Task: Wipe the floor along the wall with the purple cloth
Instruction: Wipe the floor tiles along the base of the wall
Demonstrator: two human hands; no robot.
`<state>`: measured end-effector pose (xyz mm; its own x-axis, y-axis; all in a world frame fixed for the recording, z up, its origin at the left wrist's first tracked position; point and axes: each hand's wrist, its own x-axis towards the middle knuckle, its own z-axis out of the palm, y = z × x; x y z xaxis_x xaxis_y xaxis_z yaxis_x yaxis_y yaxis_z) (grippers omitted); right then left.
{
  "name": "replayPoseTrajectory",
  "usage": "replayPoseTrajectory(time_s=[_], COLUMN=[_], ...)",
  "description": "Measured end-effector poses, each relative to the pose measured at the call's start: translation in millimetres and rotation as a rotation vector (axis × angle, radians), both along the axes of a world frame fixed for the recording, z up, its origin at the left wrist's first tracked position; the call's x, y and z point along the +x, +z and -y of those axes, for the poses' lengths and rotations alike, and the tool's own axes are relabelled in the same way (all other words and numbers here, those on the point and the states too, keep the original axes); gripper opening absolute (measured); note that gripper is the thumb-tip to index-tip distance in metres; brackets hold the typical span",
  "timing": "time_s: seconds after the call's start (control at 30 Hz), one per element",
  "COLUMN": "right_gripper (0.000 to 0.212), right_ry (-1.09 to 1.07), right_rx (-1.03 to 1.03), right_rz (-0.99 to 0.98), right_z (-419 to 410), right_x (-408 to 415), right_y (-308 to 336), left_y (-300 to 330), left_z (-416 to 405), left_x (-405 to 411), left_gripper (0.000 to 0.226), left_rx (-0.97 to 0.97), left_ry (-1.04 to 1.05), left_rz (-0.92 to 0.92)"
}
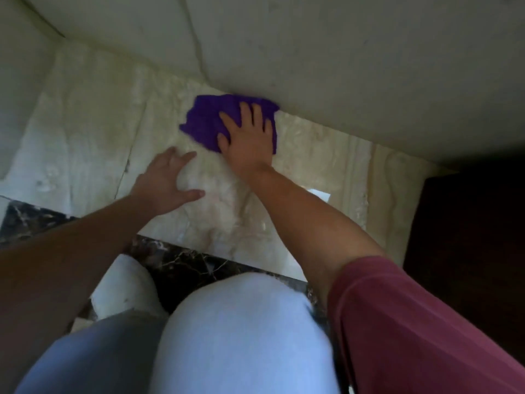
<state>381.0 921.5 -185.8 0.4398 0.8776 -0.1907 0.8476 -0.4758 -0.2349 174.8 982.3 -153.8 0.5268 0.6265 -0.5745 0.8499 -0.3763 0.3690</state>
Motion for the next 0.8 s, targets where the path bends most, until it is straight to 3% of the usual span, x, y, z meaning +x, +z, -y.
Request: replayPoseTrajectory(time_s=[0.1, 0.2, 0.33, 0.43, 0.63, 0.73, 0.8], right_gripper=[0.05, 0.053, 0.066, 0.057, 0.049, 0.048, 0.048], right_ry=[-0.088, -0.444, -0.788, -0.781, -0.455, -0.18, -0.127], right_rx=[-0.015, -0.117, -0.253, -0.21, -0.074, -0.056, -0.045], right_rz=[0.048, 0.189, 0.139, 0.126, 0.034, 0.0, -0.033], right_z=[55, 163, 232, 175, -13, -91, -136], right_x=[34, 112, 173, 141, -10, -67, -96], right_y=[2, 7, 22, 9, -2, -4, -5], left_y=[4, -4, -17, -11, -2, 5, 6], left_z=[-6, -9, -1, 4, -30, -52, -62], left_x=[-19, -15, -14, -4, -33, -69, -109], left_gripper=[0.093, 0.089, 0.1, 0.107, 0.101, 0.096, 0.097], left_rx=[0.123, 0.17, 0.176, 0.176, 0.127, 0.124, 0.129], left_ry=[-0.048, -0.025, -0.002, -0.02, -0.203, -0.088, 0.068], left_rz=[-0.144, -0.134, -0.156, -0.214, -0.185, -0.138, -0.167])
